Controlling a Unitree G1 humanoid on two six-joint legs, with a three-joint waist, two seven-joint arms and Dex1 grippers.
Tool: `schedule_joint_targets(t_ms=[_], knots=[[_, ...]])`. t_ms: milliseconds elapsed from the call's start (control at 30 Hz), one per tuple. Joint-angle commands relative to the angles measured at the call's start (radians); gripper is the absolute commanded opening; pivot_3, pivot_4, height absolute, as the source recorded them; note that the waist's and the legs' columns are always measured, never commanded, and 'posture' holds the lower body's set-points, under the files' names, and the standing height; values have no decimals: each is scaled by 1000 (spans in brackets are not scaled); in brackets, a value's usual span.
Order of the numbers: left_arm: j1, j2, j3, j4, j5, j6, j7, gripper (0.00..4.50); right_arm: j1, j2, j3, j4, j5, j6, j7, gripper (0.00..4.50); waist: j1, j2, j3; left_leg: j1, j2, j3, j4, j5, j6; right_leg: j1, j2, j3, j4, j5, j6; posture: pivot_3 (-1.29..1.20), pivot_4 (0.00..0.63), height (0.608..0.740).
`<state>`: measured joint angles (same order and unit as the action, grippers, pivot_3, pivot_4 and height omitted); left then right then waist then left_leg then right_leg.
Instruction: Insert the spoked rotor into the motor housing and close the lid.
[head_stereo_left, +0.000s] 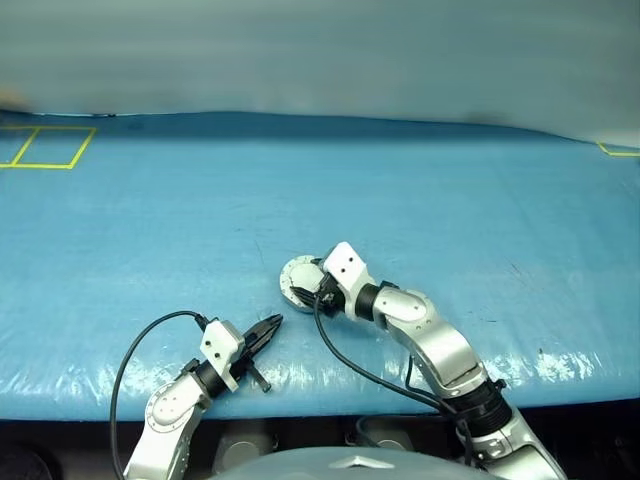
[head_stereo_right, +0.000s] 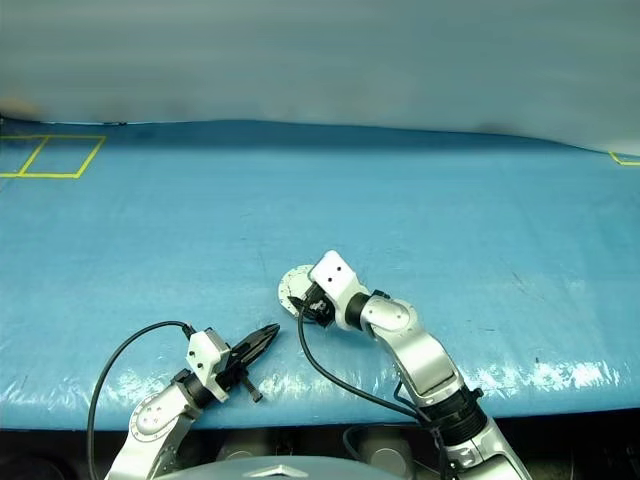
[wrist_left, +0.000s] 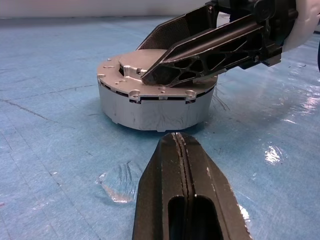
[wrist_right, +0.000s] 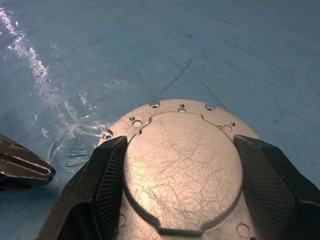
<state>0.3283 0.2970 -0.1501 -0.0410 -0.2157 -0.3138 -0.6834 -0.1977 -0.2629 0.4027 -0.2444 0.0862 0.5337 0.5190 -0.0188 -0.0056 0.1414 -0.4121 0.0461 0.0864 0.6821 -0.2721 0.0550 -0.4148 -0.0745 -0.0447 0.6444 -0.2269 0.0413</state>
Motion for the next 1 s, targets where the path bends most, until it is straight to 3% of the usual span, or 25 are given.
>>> schedule_joint_targets(t_ms=[33,233,600,867,1000], knots=[[-1,-1,-2,-29,-3,-17,0,0,31,-13,25,62,-27,-45,9,3039,-1,0,0,0,0,0,0,0,0,0,0,0,0,0,0,0,150,740],[-8,4,-1,-25,-5,-17,-6,0,23,-49,50,89,-75,-91,27,3039,-1,0,0,0,0,0,0,0,0,0,0,0,0,0,0,0,150,740],[-19,7,-1,-20,-8,-12,-13,0,-72,-118,100,27,-106,48,96,3039,6,1,-1,0,0,0,0,0,0,0,-1,0,-1,0,0,0,150,740],[-17,3,-2,-20,-10,-6,-13,0,-116,-112,74,76,-109,44,88,3039,7,1,-1,0,0,0,0,0,0,0,-2,-1,-1,0,0,0,150,740],[-15,1,-1,-21,-8,-7,-8,0,-133,-93,65,130,-127,141,44,3039,6,2,-2,0,0,0,0,0,0,0,-2,-1,0,0,0,0,150,740]])
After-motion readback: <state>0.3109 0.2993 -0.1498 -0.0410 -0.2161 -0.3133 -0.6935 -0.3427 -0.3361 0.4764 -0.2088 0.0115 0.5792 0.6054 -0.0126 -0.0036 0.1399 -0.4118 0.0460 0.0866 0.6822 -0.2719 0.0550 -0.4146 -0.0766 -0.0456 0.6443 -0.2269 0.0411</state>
